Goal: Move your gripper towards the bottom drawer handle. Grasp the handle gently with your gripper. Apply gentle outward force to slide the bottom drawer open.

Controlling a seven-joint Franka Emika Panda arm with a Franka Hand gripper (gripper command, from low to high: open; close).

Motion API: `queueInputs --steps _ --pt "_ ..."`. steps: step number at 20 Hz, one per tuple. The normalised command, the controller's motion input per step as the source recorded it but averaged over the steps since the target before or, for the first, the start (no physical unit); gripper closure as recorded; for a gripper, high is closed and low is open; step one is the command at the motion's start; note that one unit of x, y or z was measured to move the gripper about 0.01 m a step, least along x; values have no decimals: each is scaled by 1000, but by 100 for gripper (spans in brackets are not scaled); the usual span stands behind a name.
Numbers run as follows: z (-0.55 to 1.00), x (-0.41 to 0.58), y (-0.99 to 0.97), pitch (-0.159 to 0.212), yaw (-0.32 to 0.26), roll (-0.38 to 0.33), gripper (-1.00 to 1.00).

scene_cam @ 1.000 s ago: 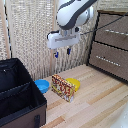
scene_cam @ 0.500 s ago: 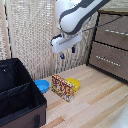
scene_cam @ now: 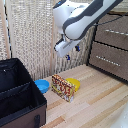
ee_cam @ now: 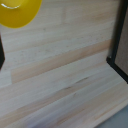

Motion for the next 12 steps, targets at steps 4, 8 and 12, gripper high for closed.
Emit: queueInputs --steps 4,8,12 --pt "-17 0 -356 -70 80 -362 -100" --pt "0 71 -456 -21 4 -374 -100" --pt "0 148 -476 -2 -3 -375 -100"
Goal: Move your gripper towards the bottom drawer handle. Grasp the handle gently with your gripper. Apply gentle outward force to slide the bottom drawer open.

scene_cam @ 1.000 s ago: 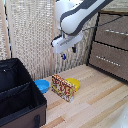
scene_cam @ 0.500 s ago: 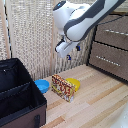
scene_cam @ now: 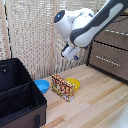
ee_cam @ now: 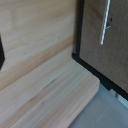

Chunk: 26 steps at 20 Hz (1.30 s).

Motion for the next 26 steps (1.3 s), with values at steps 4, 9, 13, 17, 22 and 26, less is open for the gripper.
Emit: queueInputs --steps 4,9,13,17,22,26 --pt "-10 219 -466 0 -3 -362 -100" --pt "-127 294 -400 0 0 -314 -100" --pt "-219 291 -326 0 0 -286 -100" --pt "-220 264 -301 0 0 -258 -100" --pt "-134 185 -399 0 0 -203 -100" --pt "-169 178 -539 4 0 -166 -100"
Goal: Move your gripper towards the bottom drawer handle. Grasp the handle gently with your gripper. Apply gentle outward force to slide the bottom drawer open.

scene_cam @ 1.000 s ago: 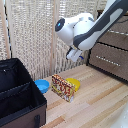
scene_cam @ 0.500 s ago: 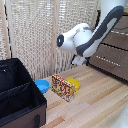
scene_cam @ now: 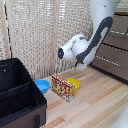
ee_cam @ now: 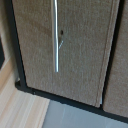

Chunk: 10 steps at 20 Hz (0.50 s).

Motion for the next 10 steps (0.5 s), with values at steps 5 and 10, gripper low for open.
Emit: queueInputs --steps 5,10 --pt "-191 99 -617 0 0 -128 -100" --pt "-142 36 -471 -9 12 -112 -100"
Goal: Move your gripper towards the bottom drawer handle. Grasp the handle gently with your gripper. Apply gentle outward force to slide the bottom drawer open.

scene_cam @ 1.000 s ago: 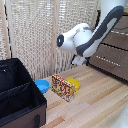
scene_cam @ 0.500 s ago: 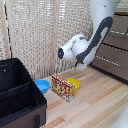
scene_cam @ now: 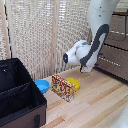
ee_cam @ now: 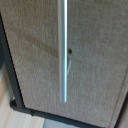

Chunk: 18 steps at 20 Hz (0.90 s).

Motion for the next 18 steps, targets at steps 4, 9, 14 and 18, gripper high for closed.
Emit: queueInputs --steps 4,9,14,18 --pt "29 0 -491 -17 0 -205 -100" --pt "21 0 -502 1 48 -157 -100" --pt "-25 14 -376 47 202 -21 100" --pt "-5 4 -91 0 8 0 100"
